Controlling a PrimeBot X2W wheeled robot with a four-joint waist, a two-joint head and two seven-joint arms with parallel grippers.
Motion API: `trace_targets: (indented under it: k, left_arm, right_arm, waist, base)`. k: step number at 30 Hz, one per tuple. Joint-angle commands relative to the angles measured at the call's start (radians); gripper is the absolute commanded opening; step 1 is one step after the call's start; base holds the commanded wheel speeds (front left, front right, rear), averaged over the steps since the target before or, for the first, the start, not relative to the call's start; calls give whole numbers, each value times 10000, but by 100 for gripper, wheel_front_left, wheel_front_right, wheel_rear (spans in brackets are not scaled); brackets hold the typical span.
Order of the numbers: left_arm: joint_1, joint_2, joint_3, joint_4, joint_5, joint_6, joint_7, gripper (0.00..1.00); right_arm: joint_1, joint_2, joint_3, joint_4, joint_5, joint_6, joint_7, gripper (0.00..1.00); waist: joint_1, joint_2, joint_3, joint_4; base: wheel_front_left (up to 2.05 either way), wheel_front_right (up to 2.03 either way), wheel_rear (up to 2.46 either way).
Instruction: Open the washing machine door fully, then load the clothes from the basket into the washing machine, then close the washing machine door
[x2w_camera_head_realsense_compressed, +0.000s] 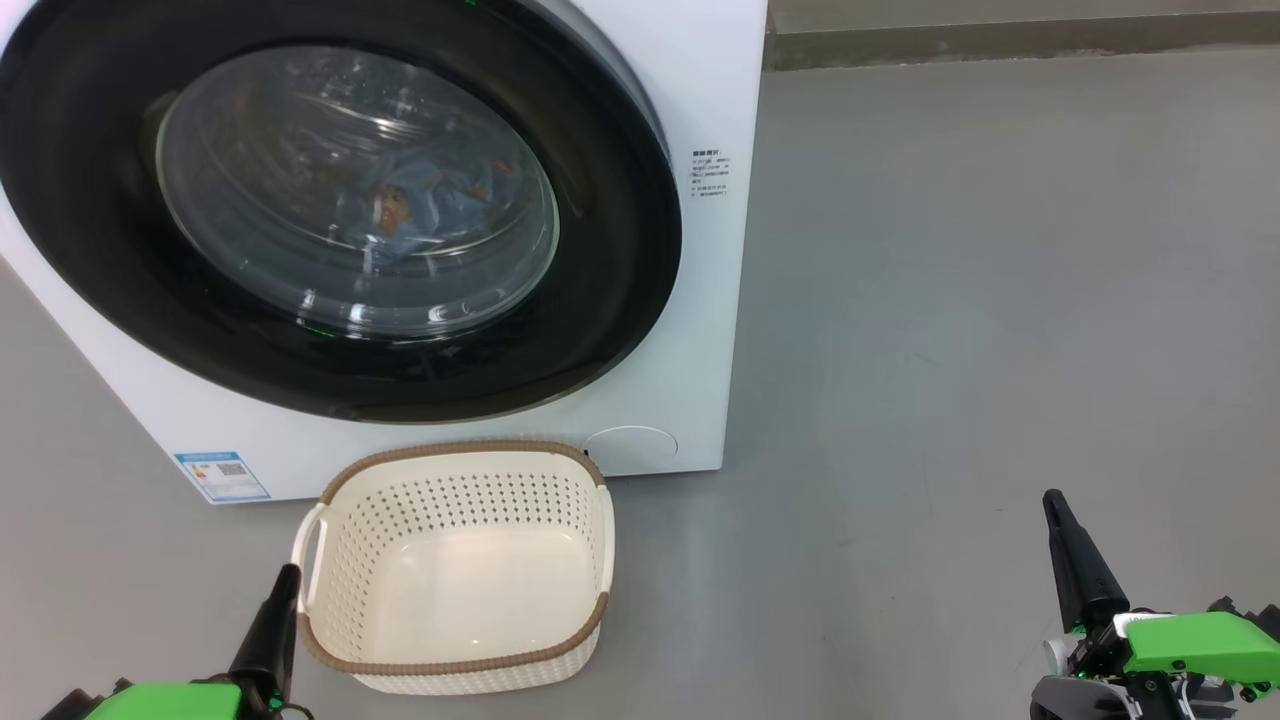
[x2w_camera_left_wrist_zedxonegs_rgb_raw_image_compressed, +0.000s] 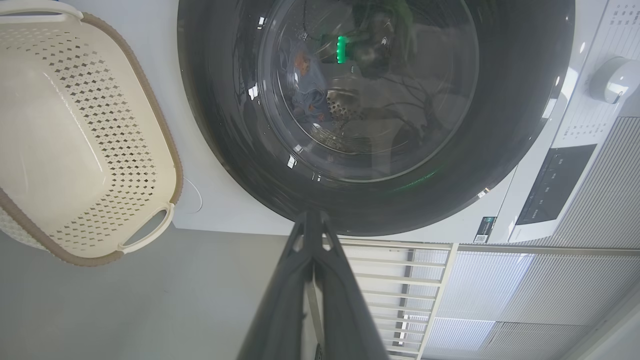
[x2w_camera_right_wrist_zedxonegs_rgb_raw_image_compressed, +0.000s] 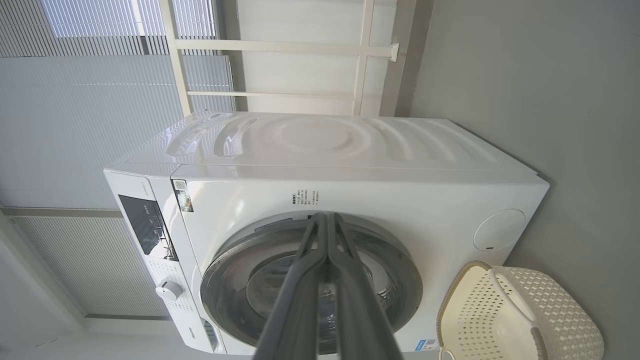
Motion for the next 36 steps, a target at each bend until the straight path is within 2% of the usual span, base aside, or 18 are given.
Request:
trace_targets:
  k: [1,36]
  left_arm:
    - [-423,102,351,-287,-113,-29,50,0]
    - [-426,80,383,-287,-86,-29,76,0]
  right_arm:
    - [-75,0,170,-317,106,16,60,0]
    - [-77,14,149,-316,90,16,76,0]
  waist:
    - [-1,0,0,0]
    - [-1,0,0,0]
  base:
    - [0,0,0]
    - [0,0,0]
